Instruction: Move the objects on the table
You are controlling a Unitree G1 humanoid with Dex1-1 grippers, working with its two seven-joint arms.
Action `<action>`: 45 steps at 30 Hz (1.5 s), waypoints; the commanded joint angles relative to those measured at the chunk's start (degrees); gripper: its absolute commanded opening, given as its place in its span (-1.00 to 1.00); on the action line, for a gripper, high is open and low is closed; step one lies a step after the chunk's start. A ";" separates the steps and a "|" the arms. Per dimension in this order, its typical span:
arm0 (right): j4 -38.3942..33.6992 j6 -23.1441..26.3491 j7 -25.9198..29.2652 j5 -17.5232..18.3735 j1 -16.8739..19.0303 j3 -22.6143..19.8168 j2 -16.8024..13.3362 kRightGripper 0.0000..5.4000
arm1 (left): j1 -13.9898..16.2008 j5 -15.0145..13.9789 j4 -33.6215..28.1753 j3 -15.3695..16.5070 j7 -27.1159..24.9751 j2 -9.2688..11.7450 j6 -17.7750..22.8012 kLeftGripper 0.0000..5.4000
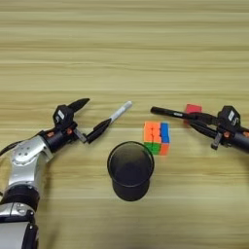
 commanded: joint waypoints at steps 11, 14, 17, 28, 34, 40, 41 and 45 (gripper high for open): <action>-2.43 0.64 -0.59 1.43 -0.84 -0.93 0.16 -0.70 | -0.51 0.34 0.08 -0.11 -0.03 0.10 -0.62 1.00; -3.41 0.63 -0.76 2.40 -0.88 -1.26 0.46 -0.70 | -0.53 0.31 0.12 -0.10 -0.10 0.09 -0.58 1.00; -4.16 0.59 -1.17 3.09 -1.13 -1.62 0.87 -0.70 | -0.63 0.28 0.25 -0.10 -0.27 0.11 -0.58 1.00; -5.92 0.69 -1.58 4.49 -1.05 -1.81 1.34 -0.70 | -0.65 0.22 0.26 -0.09 -0.42 0.05 -0.55 1.00; -4.12 0.86 -1.21 3.21 -0.44 -0.90 1.16 -0.70 | -0.67 0.21 0.32 -0.04 -0.47 0.16 -0.52 1.00; -1.01 0.11 -1.04 2.40 -0.48 -0.70 1.00 -0.70 | -0.64 0.18 0.19 0.00 -0.46 0.22 -0.46 1.00; -0.63 -0.04 -1.04 2.34 -0.51 -0.69 1.02 -0.70 | -0.64 0.17 0.17 -0.01 -0.47 0.23 -0.45 1.00; 0.35 -0.26 -1.10 2.17 -0.80 -0.64 1.35 -0.70 | -0.78 0.15 0.29 0.05 -0.51 0.32 -0.39 1.00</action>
